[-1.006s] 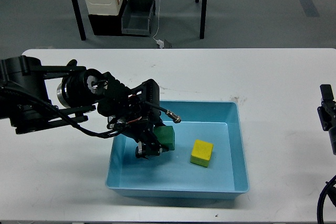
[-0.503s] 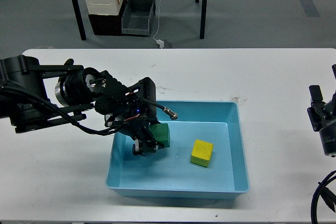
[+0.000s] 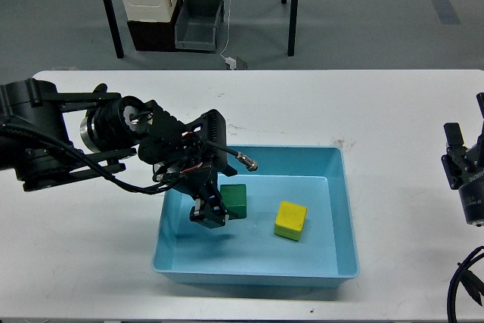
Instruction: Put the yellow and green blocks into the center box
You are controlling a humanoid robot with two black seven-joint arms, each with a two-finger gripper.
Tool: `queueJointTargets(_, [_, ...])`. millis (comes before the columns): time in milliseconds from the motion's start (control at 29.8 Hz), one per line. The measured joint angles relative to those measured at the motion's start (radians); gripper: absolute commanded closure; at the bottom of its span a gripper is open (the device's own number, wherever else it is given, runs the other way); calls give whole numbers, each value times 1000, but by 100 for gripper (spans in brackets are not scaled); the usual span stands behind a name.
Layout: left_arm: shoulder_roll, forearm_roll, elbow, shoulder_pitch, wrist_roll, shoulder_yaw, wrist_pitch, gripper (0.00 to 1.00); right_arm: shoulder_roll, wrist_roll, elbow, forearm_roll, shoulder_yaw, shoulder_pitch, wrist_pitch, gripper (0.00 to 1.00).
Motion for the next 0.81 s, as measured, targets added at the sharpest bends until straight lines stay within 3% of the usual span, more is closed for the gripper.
queueJointTargets(134, [0, 0, 0, 2, 0, -3, 0, 0, 0, 0, 0, 0, 0, 0, 0, 0])
queueJointTargets(302, [19, -81, -9, 2, 0, -52, -3, 0, 0, 1, -11, -1, -5, 16, 0, 0])
queueJointTargets(503, [92, -583, -14, 86, 0, -220, -5, 0, 0, 7, -15, 27, -70, 56, 12, 0])
queueJointTargets(604, [135, -848, -14, 163, 0, -318, -2, 0, 0, -4, -12, 174, -95, 100, 27, 0])
queueJointTargets(704, [175, -1097, -14, 246, 0, -429, -11, 0, 0, -44, -12, 429, -107, 143, 62, 0])
queueJointTargets(805, [205, -1314, -26, 323, 0, -519, -19, 0, 0, -131, -10, 657, -102, 164, 82, 0])
